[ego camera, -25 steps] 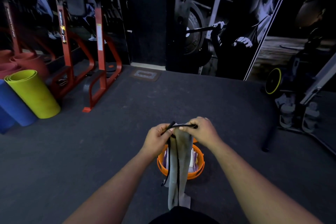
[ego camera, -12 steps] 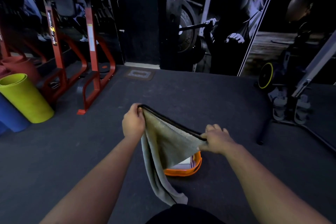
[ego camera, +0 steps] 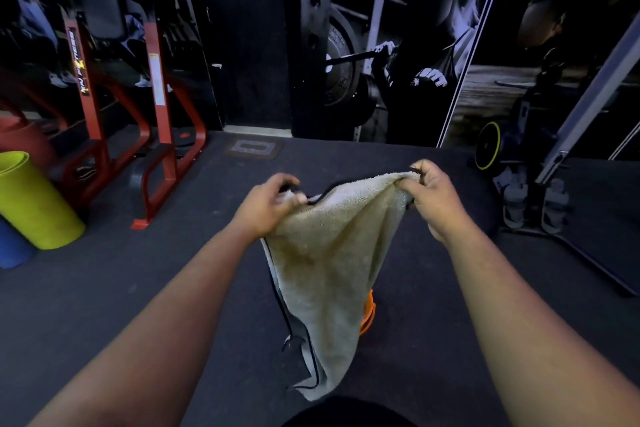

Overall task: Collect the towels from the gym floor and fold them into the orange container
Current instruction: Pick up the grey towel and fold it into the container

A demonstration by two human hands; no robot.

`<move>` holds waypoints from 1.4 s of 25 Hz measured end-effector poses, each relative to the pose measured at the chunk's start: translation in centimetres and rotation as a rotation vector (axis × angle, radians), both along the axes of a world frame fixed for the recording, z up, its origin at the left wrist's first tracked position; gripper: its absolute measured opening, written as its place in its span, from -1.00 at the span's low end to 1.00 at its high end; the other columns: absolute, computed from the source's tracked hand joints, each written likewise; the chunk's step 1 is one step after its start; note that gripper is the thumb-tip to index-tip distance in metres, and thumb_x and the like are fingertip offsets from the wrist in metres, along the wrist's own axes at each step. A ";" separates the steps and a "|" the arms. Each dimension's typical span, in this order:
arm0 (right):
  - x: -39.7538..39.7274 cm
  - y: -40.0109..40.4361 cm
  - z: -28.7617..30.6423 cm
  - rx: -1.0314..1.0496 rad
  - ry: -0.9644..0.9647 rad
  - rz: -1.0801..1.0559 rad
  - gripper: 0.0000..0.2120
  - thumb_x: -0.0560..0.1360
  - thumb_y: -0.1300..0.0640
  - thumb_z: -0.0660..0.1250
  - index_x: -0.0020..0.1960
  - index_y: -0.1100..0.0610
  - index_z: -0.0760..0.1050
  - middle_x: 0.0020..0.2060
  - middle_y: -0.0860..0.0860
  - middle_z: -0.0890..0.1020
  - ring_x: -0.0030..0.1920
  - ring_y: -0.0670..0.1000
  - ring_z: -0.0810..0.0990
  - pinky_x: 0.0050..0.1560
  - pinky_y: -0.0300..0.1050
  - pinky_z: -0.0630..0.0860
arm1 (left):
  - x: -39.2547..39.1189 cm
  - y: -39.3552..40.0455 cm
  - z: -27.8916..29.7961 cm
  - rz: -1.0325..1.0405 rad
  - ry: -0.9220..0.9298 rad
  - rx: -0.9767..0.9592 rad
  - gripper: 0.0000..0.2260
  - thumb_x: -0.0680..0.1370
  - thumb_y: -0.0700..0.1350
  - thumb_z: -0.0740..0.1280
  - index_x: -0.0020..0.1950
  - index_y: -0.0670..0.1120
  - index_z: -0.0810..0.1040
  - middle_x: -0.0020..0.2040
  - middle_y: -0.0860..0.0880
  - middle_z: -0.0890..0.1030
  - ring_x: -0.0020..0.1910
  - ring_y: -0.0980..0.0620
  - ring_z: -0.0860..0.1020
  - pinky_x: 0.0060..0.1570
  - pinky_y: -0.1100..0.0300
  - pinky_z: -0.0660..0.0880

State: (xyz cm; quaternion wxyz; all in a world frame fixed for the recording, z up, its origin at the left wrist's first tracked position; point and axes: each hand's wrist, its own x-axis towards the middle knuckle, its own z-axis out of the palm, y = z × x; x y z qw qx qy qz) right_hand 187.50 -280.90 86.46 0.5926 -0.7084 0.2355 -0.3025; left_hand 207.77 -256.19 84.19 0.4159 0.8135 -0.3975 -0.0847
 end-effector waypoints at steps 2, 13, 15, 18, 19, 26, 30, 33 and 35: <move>-0.2 0.0 0.3 0.024 0.003 0.005 -0.75 0.50 0.35 0.34 -0.13 0.00 0.44 -0.25 0.06 0.55 -0.28 0.00 0.50 -0.35 -0.10 0.41 | 1.2 0.0 -0.5 -0.106 -0.292 0.409 -0.44 0.43 0.19 0.55 0.35 0.01 0.53 0.20 0.10 0.57 0.15 0.05 0.56 0.14 0.07 0.51; -1.6 0.1 0.0 0.013 -0.078 -0.042 -0.82 0.54 0.32 0.42 -0.01 0.08 0.51 -0.26 0.00 0.66 -0.29 -0.04 0.59 -0.35 -0.10 0.55 | -1.5 -1.2 -0.5 0.224 0.923 -0.672 -0.79 0.68 -0.27 0.22 0.09 -0.12 0.65 -0.03 -0.10 0.74 -0.05 -0.05 0.71 -0.07 0.07 0.64; -1.2 0.4 0.1 0.044 -0.101 -0.028 -0.82 0.54 0.31 0.42 0.00 0.08 0.50 -0.27 -0.01 0.65 -0.30 -0.08 0.56 -0.34 -0.18 0.52 | -2.5 -2.0 -0.3 0.331 0.917 -0.636 -0.79 0.71 -0.18 0.19 0.16 -0.13 0.63 0.01 -0.08 0.73 0.01 -0.06 0.70 -0.01 0.04 0.64; -0.5 0.8 0.2 0.082 -0.136 0.000 -0.81 0.54 0.32 0.42 0.00 0.08 0.49 -0.28 -0.06 0.65 -0.32 -0.13 0.57 -0.35 -0.24 0.49 | -2.8 -2.2 -0.5 0.400 0.277 -0.084 -0.60 0.72 0.14 0.10 0.10 -0.14 0.56 -0.04 -0.02 0.62 0.02 -0.07 0.59 -0.05 0.07 0.45; -0.4 0.8 0.3 0.093 -0.147 0.010 -0.80 0.54 0.33 0.42 0.01 0.08 0.48 -0.29 -0.06 0.66 -0.32 -0.13 0.57 -0.36 -0.24 0.48 | -2.5 -2.0 -0.6 0.347 0.172 -0.027 -0.58 0.70 0.19 0.11 0.05 -0.11 0.55 -0.05 0.01 0.61 -0.01 -0.04 0.58 -0.08 0.09 0.43; -1.0 -0.5 0.2 0.174 -0.225 -0.031 -0.75 0.53 0.34 0.41 0.05 0.05 0.47 -0.22 -0.07 0.67 -0.28 -0.10 0.59 -0.36 -0.21 0.49 | -0.2 -1.3 -0.6 -0.066 -0.048 0.133 -0.68 0.47 -0.27 0.49 0.17 -0.01 0.59 0.06 0.07 0.69 0.08 0.05 0.65 0.13 0.01 0.59; -0.7 0.2 0.3 0.261 -0.324 -0.021 -0.75 0.56 0.28 0.40 0.14 0.04 0.46 -0.20 -0.09 0.67 -0.24 -0.07 0.57 -0.31 -0.15 0.51 | -2.4 -1.6 -0.2 0.103 0.483 -0.511 -0.82 0.60 -0.37 0.33 0.11 -0.14 0.58 -0.10 -0.06 0.72 -0.10 -0.04 0.69 -0.07 0.01 0.61; -0.5 0.6 -0.8 0.480 -0.481 -0.025 -0.64 0.57 0.03 0.38 0.33 0.04 0.43 0.02 -0.08 0.71 0.01 -0.05 0.67 -0.01 -0.11 0.61 | -4.1 -2.9 1.0 0.007 0.769 -0.583 -0.77 0.63 -0.34 0.29 0.29 -0.24 0.52 0.14 -0.23 0.69 0.12 -0.22 0.68 0.10 -0.12 0.62; -0.6 2.0 -3.3 0.493 -0.302 0.134 -0.33 0.44 -0.24 0.41 0.42 0.10 0.40 0.20 -0.02 0.68 0.20 -0.01 0.65 0.10 -0.10 0.62 | -4.7 -3.9 2.5 -0.018 0.786 -0.558 -0.73 0.63 -0.34 0.30 0.34 -0.25 0.50 0.19 -0.25 0.67 0.17 -0.24 0.66 0.16 -0.17 0.60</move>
